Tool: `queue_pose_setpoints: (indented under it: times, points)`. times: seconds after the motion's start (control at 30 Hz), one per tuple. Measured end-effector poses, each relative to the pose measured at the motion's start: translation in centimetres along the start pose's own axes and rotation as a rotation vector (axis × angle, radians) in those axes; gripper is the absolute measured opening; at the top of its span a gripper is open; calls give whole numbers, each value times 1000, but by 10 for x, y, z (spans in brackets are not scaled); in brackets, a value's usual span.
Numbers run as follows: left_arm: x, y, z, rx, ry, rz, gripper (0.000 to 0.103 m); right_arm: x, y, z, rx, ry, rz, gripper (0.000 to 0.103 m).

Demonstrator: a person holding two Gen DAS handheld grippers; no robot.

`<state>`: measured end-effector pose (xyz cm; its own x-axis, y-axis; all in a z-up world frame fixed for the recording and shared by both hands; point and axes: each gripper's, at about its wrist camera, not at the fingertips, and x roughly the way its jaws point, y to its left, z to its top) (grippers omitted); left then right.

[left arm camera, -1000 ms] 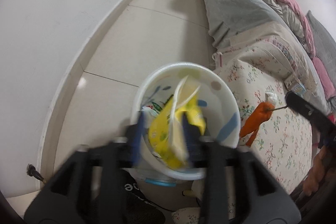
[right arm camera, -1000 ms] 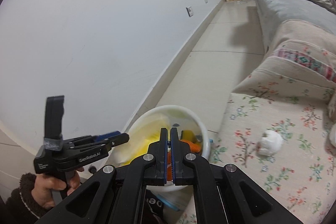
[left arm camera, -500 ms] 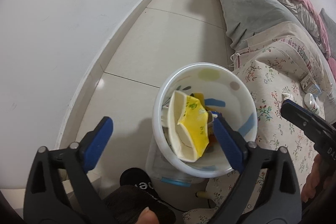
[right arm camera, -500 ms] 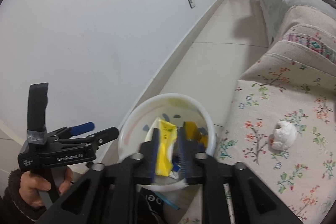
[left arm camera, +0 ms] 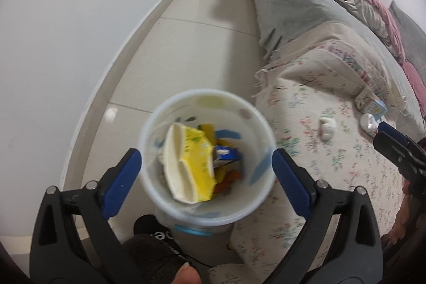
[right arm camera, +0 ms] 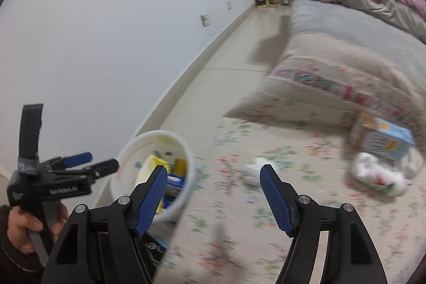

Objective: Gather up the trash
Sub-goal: 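Open both grippers over the white bin to drop the bag and orange item, then grasp the white tissue ball with the left gripper while the right grasps the white AD bottle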

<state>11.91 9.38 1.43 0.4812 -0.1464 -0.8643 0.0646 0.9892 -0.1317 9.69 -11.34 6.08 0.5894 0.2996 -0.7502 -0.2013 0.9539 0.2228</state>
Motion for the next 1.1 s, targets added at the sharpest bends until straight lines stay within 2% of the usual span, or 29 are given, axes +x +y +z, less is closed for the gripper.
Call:
queue_pose_setpoints:
  times: [0.37,0.53,0.7,0.83,1.1]
  points:
    - [5,-74,11,72,15,-50,99,-45,-91,-7,162,-34,-109,77]
    - [10,-100,16,99,25,-69,99,-54,-121,-11,210,-14,-147,77]
    - [21,-122,18,115,48,-128,99,-52,-149,-10,192,37,-185,77]
    - [40,-132,16,123,95,-152,99,-44,-168,-11,185,65,-208,77]
    - [65,-153,10,176,135,-156,99,-22,-192,-6,188,108,-205,77]
